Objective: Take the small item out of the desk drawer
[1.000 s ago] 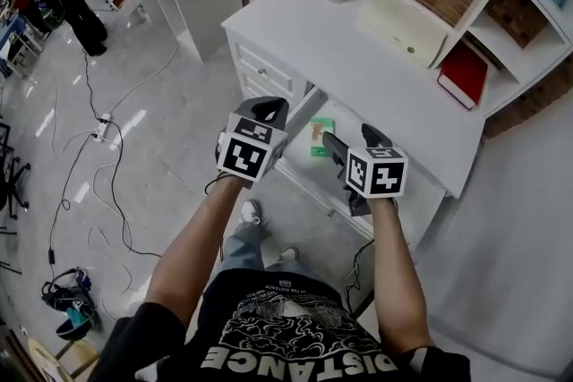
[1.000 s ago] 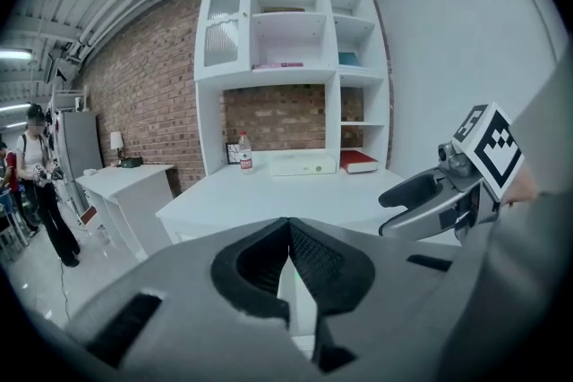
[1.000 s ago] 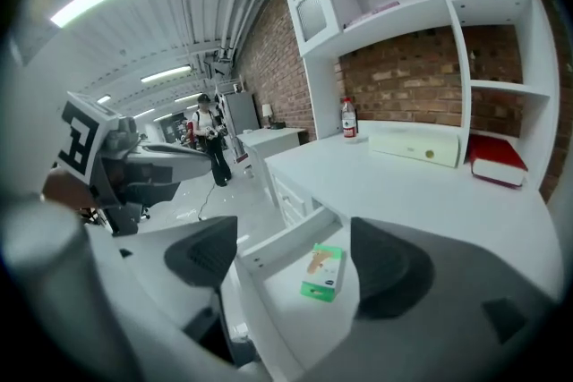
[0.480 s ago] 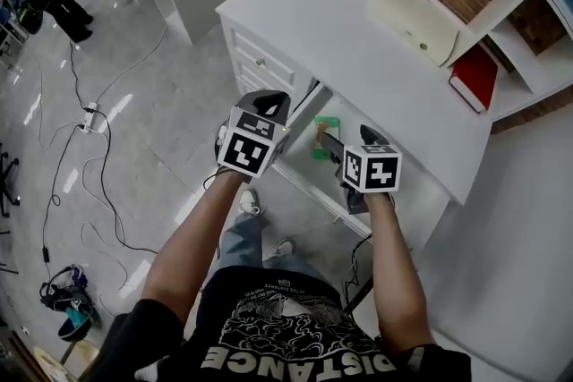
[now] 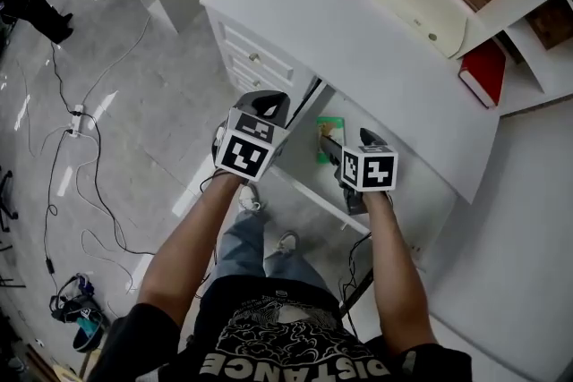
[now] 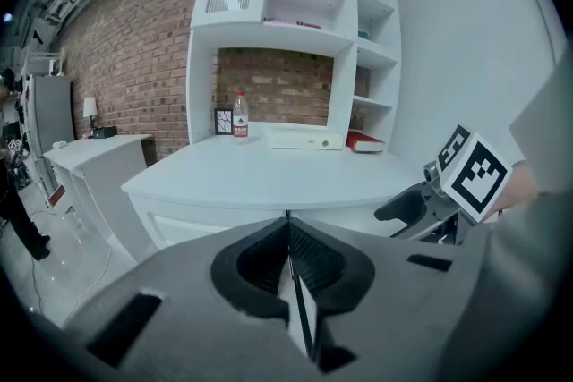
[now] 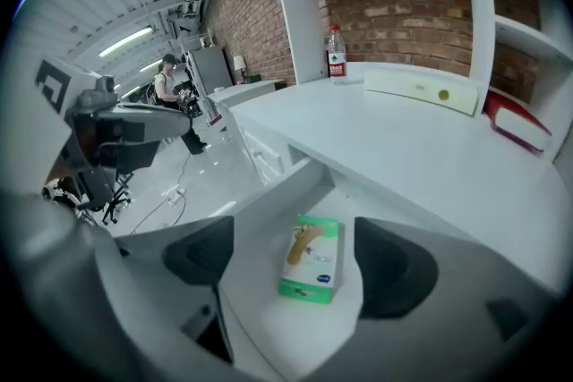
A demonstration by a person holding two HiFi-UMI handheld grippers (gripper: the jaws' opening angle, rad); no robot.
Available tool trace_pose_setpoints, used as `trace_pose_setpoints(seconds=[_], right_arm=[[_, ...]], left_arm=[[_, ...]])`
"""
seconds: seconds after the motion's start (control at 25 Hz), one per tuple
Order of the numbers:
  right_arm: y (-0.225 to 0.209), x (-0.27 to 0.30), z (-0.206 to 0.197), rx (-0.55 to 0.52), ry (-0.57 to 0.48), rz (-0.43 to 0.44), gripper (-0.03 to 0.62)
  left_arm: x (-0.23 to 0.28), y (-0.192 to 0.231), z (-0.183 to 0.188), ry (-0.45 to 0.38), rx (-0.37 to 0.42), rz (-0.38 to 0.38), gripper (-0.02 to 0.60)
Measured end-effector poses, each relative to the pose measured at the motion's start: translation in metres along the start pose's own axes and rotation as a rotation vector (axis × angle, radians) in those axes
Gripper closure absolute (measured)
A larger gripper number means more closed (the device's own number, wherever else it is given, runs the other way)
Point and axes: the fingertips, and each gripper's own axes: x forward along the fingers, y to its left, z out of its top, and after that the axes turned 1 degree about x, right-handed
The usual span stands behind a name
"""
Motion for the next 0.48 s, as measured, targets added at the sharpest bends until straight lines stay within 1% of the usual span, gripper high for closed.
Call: trace_pose_setpoints(seconds=[0.32, 0.48], right_arm=[[-0.015, 0.038, -0.024, 0.062, 0.084, -0.048, 0.168], [-0.017, 0.055, -0.038, 0.098, 0.115, -0.047, 0.166]], left_arm=[[0.031, 0.011, -0.021, 0.049, -0.011, -0.068, 0.572], [0.044, 0.010, -0.027, 0.061, -0.011, -0.093, 0.572]])
